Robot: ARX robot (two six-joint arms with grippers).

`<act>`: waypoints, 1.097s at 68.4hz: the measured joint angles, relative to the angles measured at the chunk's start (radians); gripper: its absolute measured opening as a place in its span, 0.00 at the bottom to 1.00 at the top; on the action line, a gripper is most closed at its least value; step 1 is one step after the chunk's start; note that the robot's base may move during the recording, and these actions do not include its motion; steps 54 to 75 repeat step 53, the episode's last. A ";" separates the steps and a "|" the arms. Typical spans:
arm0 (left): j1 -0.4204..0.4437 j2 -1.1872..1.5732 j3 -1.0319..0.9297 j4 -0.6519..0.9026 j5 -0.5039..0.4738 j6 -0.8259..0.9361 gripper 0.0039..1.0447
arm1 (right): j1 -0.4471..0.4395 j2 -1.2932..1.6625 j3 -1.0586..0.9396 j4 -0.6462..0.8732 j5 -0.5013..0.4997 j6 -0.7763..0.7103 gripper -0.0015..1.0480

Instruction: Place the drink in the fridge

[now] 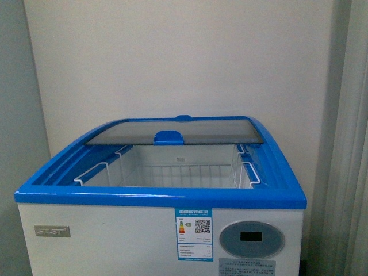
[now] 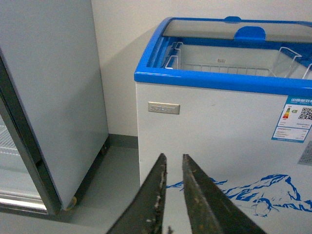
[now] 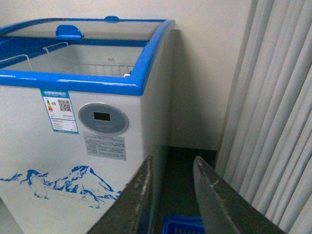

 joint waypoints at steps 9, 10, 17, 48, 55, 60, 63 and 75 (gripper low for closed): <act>0.000 0.000 0.000 0.000 0.000 0.000 0.60 | 0.000 0.000 0.000 0.000 0.000 0.000 0.67; 0.000 0.000 0.000 0.000 0.000 0.000 0.61 | 0.000 0.000 0.000 0.000 0.000 0.000 0.69; 0.000 0.000 0.000 0.000 0.000 0.000 0.78 | 0.000 0.000 0.000 0.000 0.000 0.000 0.85; 0.000 0.000 0.000 0.000 0.000 0.000 0.92 | 0.000 0.000 0.000 0.000 0.000 0.001 0.93; 0.000 0.000 0.000 0.000 0.000 0.000 0.92 | 0.000 0.000 0.000 0.000 0.000 0.001 0.93; 0.000 0.000 0.000 0.000 0.000 0.000 0.92 | 0.000 0.000 0.000 0.000 0.000 0.001 0.93; 0.000 0.000 0.000 0.000 0.000 0.000 0.92 | 0.000 0.000 0.000 0.000 0.000 0.001 0.93; 0.000 0.000 0.000 0.000 0.000 0.000 0.92 | 0.000 0.000 0.000 0.000 0.000 0.001 0.93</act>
